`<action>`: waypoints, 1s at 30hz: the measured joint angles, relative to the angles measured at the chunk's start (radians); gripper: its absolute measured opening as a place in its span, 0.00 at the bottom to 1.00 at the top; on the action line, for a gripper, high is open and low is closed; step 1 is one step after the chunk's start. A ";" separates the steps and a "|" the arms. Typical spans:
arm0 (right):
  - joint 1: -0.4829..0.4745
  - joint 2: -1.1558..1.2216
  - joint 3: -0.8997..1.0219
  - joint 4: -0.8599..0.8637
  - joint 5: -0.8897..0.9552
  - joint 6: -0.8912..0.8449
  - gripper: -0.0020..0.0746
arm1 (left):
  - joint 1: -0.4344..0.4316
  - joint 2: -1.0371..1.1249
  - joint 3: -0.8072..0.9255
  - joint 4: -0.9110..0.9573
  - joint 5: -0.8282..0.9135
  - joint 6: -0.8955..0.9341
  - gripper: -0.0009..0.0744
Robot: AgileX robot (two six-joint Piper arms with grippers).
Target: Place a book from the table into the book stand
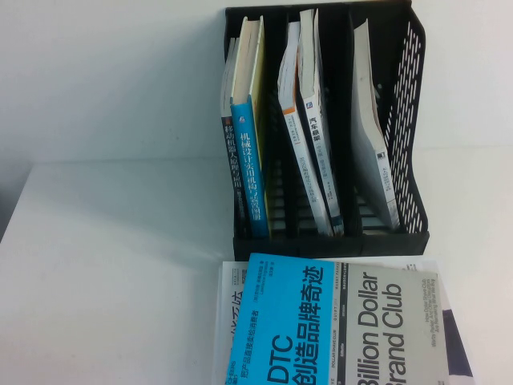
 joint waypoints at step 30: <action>0.000 0.000 -0.214 0.919 -0.331 -0.024 0.02 | 0.000 0.000 0.000 -0.226 -0.863 -0.255 0.01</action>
